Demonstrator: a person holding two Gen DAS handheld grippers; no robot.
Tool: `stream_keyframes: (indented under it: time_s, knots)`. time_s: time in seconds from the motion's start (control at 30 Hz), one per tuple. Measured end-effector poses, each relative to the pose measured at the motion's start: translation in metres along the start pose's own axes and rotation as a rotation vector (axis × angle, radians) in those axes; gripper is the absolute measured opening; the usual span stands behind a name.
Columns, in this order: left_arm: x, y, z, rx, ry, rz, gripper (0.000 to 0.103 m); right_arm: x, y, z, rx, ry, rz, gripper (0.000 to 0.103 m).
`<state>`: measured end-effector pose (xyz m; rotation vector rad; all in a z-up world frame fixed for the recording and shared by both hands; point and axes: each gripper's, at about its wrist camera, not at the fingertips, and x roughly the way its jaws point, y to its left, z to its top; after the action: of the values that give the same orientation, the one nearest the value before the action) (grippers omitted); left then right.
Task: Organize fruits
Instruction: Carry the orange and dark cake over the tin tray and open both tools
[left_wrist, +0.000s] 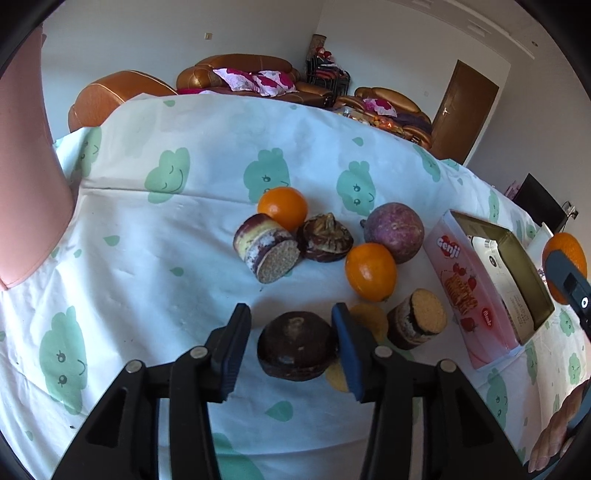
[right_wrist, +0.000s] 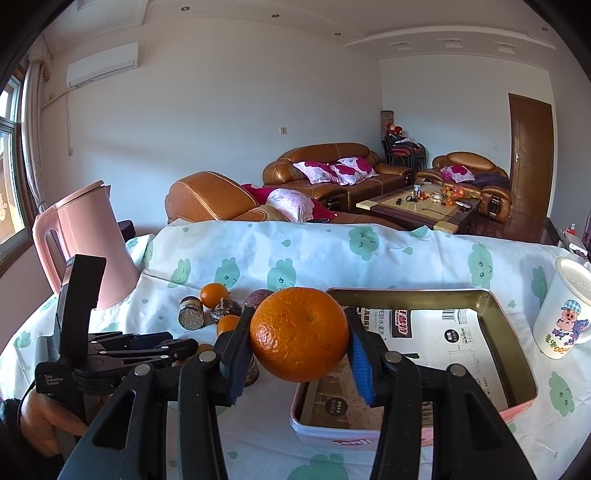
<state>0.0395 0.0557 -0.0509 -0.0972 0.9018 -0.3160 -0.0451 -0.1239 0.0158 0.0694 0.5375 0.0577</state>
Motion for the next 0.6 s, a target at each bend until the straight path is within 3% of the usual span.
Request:
stream_keyframes:
  time_s: [0.17, 0.37, 0.6]
  knots:
    - [-0.003, 0.005, -0.001, -0.004, -0.013, -0.005, 0.039, -0.001, 0.001, 0.000, -0.002, -0.007, 0.003, 0.049]
    - [-0.039, 0.012, 0.005, -0.052, -0.203, 0.020, 0.039, -0.019, -0.015, 0.011, 0.036, -0.079, -0.011, 0.049]
    - [-0.068, -0.048, 0.004, 0.042, -0.344, -0.036, 0.039, -0.038, -0.062, 0.019, 0.076, -0.132, -0.106, 0.049]
